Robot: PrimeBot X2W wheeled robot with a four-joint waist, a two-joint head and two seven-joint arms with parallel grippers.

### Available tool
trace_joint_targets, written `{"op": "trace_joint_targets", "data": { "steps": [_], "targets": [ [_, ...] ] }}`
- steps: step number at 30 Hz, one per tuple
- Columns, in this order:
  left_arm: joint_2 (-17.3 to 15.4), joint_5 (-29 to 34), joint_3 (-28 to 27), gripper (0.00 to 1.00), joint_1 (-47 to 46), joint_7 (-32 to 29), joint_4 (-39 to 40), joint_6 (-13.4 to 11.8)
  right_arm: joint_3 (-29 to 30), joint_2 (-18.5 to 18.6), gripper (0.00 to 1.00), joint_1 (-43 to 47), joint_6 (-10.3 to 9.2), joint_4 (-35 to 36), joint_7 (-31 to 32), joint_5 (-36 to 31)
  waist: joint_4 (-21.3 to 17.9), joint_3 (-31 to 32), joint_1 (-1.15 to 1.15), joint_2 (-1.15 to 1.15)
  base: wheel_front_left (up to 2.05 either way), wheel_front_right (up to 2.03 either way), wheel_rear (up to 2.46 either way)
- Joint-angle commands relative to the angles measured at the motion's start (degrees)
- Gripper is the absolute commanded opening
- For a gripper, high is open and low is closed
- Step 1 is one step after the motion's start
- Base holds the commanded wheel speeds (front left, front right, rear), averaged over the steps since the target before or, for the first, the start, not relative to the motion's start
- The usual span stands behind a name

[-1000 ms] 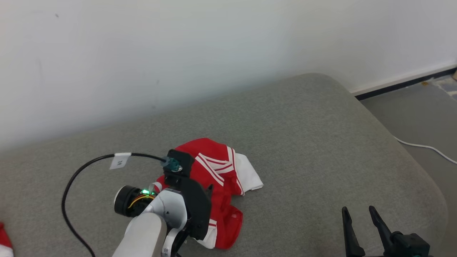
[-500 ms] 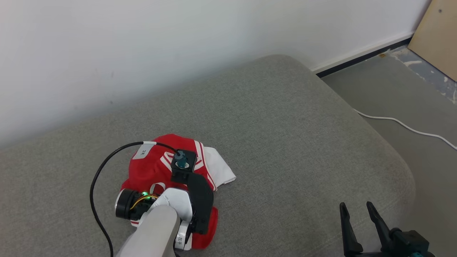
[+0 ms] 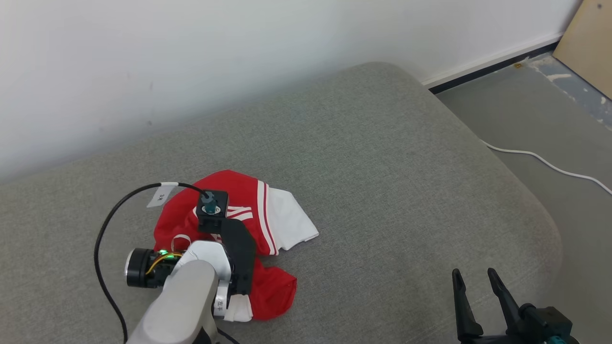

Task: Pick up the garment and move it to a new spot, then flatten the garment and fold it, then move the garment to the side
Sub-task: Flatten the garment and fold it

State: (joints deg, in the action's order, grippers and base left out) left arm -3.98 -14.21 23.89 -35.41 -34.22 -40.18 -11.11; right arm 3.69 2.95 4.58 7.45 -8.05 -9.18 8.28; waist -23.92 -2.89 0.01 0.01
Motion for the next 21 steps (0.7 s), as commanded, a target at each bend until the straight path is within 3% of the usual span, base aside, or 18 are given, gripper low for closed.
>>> {"op": "trace_joint_targets", "data": {
  "steps": [1, 6, 12, 15, 21],
  "targets": [
    [-0.48, -0.44, -0.2, 0.0, -0.89, 0.47, -0.43, 0.25, -0.03, -0.13, 1.0, -0.36, 0.08, -0.12, -0.46, 0.54, 0.32, -0.07, -0.01, -0.01, 0.0, 0.0, 0.0],
    [-0.76, -2.18, -1.22, 0.0, -2.39, 3.43, -1.97, 2.04, 0.05, -0.12, 1.0, -0.54, 0.08, -0.69, -0.61, 0.61, 1.28, 0.19, -0.01, -0.01, 0.0, 0.0, 0.0],
    [0.99, -10.1, -3.24, 0.0, -7.18, 14.78, 1.22, 6.8, -0.53, -0.12, 1.0, -0.99, 0.08, -1.26, -0.87, 0.74, 2.52, 0.37, -0.01, -0.01, 0.0, 0.0, 0.0],
    [1.25, -19.39, -0.24, 0.0, -10.61, 20.69, 5.9, 8.9, -0.99, -0.12, 1.0, -1.29, 0.08, -1.5, -0.74, 0.63, 2.63, 0.73, -0.01, -0.01, 0.0, 0.0, 0.0],
    [1.01, -40.4, 7.12, 0.0, -18.06, 35.06, 17.6, 7.49, -0.89, -0.14, 1.0, -0.81, 0.08, -1.53, -0.41, 0.0, 3.78, 1.46, -0.01, -0.01, 0.0, 0.0, 0.0]
  ]
}}
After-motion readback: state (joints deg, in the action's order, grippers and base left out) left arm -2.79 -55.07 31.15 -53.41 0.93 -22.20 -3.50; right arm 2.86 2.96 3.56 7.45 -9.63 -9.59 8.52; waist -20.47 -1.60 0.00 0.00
